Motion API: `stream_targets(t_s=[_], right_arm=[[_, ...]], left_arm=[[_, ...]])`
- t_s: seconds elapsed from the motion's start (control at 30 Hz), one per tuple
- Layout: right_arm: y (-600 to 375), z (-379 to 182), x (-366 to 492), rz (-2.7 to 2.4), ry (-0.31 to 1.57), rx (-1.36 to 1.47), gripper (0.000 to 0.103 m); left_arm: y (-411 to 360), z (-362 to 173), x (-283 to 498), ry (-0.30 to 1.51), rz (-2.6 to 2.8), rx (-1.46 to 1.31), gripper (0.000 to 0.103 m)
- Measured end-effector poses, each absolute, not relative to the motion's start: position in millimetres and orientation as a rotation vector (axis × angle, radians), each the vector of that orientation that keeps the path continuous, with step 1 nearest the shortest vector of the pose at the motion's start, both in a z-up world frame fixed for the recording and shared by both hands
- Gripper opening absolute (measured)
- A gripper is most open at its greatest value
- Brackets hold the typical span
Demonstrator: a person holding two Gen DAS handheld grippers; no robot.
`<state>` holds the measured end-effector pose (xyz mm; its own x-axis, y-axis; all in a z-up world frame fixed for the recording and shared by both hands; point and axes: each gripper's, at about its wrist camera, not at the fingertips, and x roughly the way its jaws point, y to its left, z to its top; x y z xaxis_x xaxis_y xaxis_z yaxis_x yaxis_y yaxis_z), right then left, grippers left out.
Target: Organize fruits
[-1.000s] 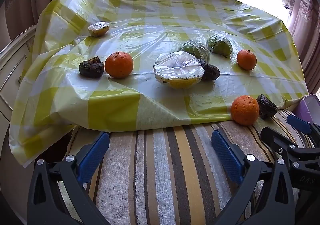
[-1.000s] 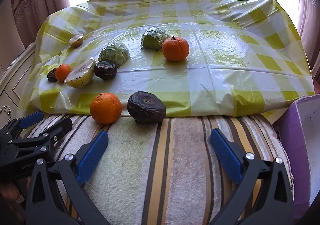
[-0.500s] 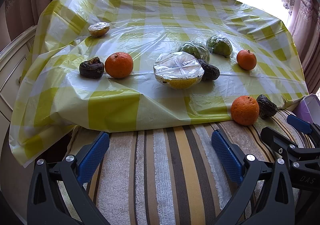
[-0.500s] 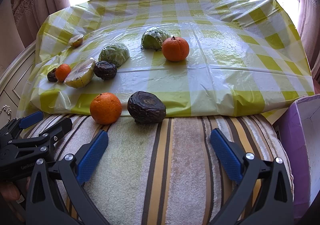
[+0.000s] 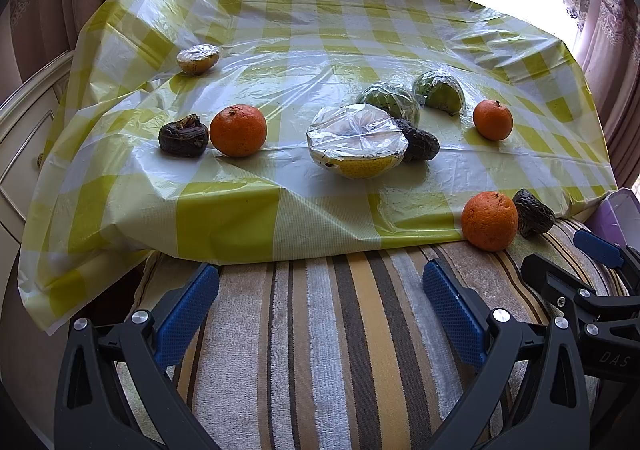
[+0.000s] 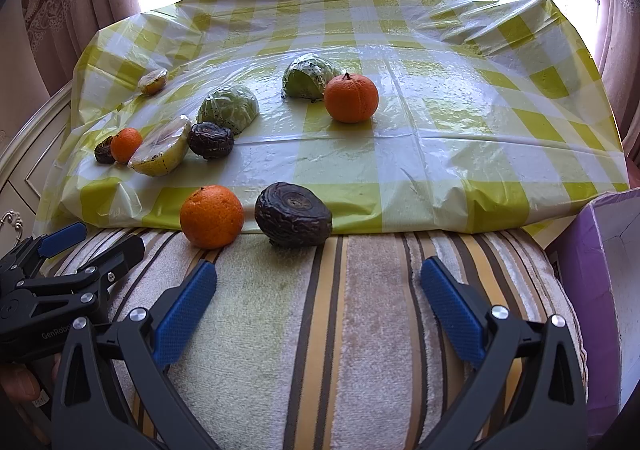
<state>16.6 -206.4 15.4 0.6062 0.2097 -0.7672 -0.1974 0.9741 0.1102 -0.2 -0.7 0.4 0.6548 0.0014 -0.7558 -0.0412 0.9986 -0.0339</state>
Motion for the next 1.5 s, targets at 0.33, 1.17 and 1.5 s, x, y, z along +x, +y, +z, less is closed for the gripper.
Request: stream_targets(t_s=[0.33, 1.17, 1.5], right_arm=[[-206.2, 15.3, 16.2, 0.235, 0.888, 0.015, 0.102], [-220.2, 31.8, 26.7, 0.355, 0.917, -0.02, 0.102], [-208.8, 38.4, 49.2, 0.42, 0.896, -0.077, 0.09]], left_arm=[[-0.7, 0.4, -0.3, 0.856, 0.024, -0.049, 0.099], [-3.5, 11.2, -3.7, 0.868, 0.004, -0.044, 0.087], [-16.5, 35.0, 1.0, 0.75, -0.356, -0.259, 0.066]])
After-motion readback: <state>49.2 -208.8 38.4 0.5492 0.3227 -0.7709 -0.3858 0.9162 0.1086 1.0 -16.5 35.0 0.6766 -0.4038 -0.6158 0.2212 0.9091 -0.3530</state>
